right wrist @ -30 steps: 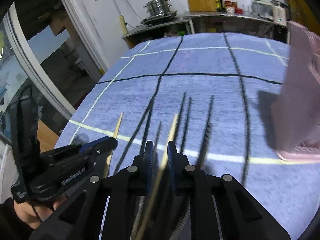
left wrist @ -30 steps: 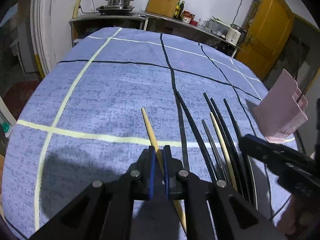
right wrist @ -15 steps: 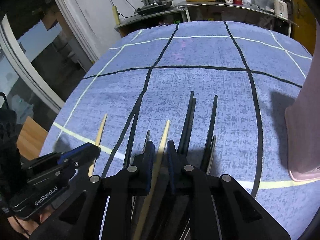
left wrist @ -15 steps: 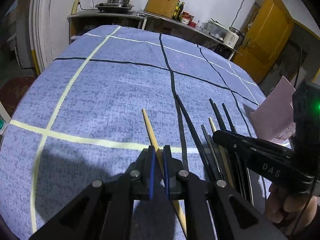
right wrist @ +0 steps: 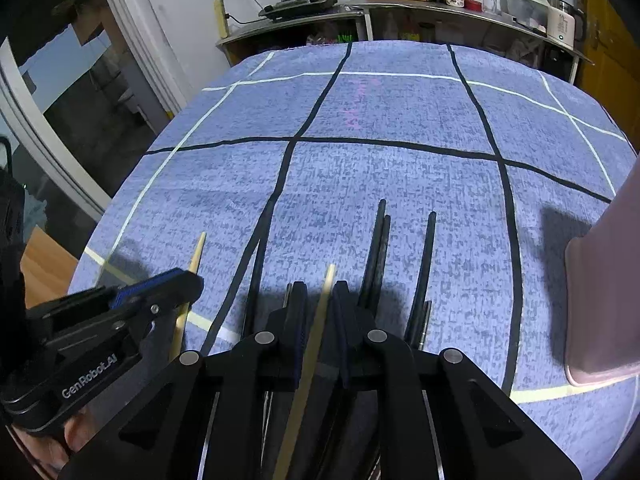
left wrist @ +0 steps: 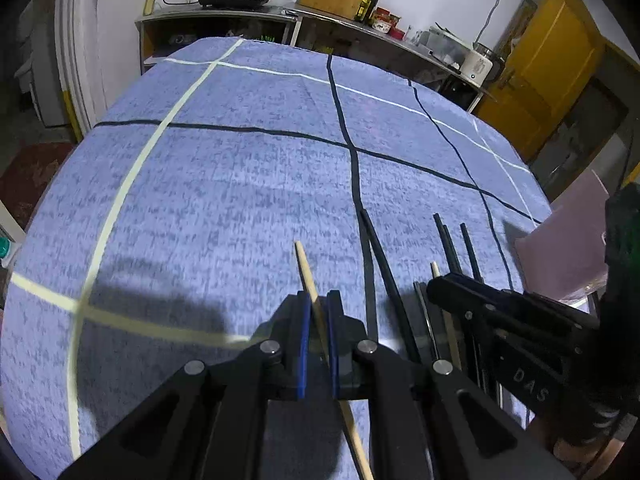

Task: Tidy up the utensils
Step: 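Close the right gripper on a light wooden chopstick and lift it, then carry the wooden chopstick to the pink caddy and lower it inside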

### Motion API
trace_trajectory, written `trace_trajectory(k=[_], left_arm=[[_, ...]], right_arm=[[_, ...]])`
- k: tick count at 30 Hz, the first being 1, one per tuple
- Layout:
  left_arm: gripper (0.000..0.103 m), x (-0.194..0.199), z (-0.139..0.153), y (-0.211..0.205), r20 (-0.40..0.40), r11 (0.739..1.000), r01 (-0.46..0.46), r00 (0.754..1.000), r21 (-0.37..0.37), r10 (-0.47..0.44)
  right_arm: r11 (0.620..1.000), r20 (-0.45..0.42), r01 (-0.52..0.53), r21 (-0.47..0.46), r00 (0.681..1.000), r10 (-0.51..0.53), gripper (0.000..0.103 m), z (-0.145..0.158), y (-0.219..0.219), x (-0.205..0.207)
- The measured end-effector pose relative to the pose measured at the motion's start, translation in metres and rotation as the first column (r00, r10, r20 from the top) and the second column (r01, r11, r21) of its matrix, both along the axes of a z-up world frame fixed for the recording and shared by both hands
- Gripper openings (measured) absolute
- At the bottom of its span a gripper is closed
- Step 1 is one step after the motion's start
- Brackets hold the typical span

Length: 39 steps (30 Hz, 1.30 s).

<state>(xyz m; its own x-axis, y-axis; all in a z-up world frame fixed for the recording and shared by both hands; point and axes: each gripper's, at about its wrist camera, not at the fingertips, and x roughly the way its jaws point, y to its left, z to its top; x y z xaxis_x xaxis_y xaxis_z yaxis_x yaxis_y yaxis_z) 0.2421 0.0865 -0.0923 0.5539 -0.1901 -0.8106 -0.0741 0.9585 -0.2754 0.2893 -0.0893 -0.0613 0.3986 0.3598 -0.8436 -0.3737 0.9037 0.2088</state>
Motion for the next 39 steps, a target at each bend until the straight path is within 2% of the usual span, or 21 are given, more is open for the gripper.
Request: trace_trajectory(k=[10,15,23,33,39], left_arm=[[0.008,0.015,0.001,-0.005,-0.027,0.999,0.005,1.000,0.039,-0.004],[0.007,0.013,0.007,-0.001,-0.015,1.000,-0.008,1.000,0.015,0.008],[0.005,-0.004,0.051,-0.001,0.077,1.000,0.019,0.997,-0.006,-0.018],[0.005,-0.044,0.113,-0.009,0.203,0.998,0.059,0.977,0.007,-0.059],[0.005,-0.064,0.135,-0.016,0.243,0.996,0.082,0.966,0.024,-0.085]], right_arm=[[0.999,-0.005,-0.008,-0.033,1.000,0.008,0.007,0.000,0.006,0.008],[1.000,-0.004,-0.002,-0.015,1.000,0.002,0.006,0.008,0.001,0.010],[0.999,0.069,-0.007,0.036,0.998,0.004,0.006,0.049,-0.012,-0.008],[0.995,0.186,-0.013,0.100,0.983,-0.006,0.005,0.113,-0.038,-0.054],[0.993,0.230,-0.020,0.118,0.973,-0.008,0.005,0.135,-0.048,-0.073]])
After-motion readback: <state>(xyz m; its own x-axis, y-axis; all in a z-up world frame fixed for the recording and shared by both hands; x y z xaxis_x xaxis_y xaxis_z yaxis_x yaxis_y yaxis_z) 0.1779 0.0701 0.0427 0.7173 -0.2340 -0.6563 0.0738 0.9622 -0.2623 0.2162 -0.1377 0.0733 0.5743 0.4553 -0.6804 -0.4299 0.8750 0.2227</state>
